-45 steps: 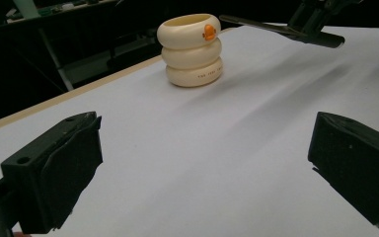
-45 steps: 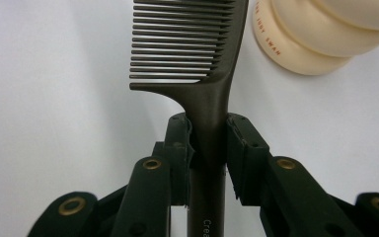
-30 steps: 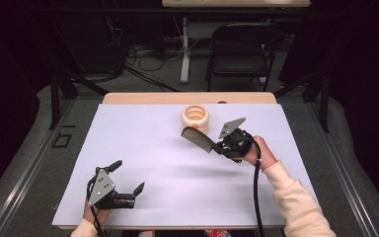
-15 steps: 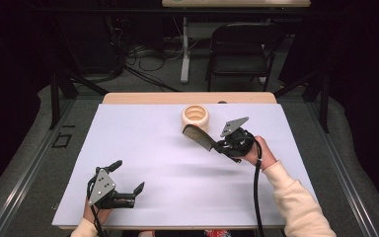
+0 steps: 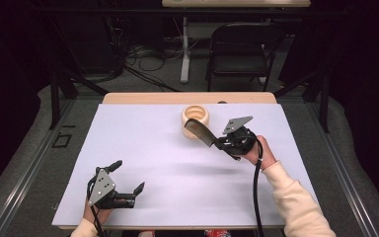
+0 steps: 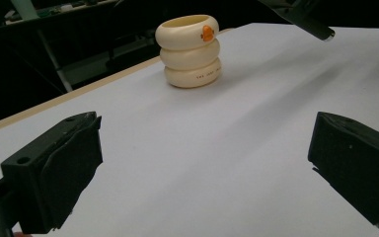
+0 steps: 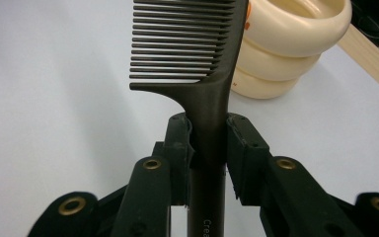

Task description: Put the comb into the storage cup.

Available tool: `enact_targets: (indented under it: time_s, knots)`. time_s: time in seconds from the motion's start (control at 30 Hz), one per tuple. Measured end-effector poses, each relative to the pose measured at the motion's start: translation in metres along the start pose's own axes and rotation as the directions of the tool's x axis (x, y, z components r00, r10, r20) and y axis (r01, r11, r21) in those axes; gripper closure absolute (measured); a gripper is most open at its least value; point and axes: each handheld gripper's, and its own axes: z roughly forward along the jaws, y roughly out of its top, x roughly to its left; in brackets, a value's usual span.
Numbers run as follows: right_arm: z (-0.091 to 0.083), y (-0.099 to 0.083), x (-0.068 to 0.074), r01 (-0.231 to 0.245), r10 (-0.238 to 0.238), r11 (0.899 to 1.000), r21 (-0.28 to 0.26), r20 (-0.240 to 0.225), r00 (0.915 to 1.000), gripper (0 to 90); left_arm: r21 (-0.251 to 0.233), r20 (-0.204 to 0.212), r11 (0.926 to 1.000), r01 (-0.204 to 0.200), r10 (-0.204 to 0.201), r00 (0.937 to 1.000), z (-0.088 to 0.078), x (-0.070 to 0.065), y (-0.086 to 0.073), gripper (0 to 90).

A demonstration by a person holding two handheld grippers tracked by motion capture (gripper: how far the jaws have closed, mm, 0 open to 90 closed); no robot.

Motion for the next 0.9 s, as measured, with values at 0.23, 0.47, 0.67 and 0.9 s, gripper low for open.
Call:
enact_targets:
  time_s: [0.23, 0.47, 0.67, 0.9]
  knots:
    - [-0.0008, -0.001, -0.0028, -0.018, 0.019, 0.999, -0.028, 0.021, 0.9996, 72.4, -0.001, 0.002, 1.0, 0.0, 0.0, 1.0, 0.0003, 0.0002, -0.0001, 0.0]
    - [-0.0024, -0.0013, -0.0047, -0.031, 0.033, 0.998, -0.05, 0.043, 0.9985, 72.4, -0.001, -0.001, 1.0, 0.0, 0.0, 1.0, 0.0001, 0.0, 0.0001, 0.1]
    - [-0.0032, -0.0007, -0.0049, -0.031, 0.034, 0.998, -0.062, 0.053, 0.998, 72.4, 0.0, 0.0, 1.0, -0.001, 0.001, 1.0, 0.0002, -0.0004, 0.0001, 0.1]
    - [-0.0042, -0.0001, -0.007, -0.033, 0.037, 0.997, -0.072, 0.056, 0.9977, 72.4, 0.0, 0.001, 1.0, -0.001, 0.001, 1.0, 0.0004, -0.0004, 0.0001, 0.1]
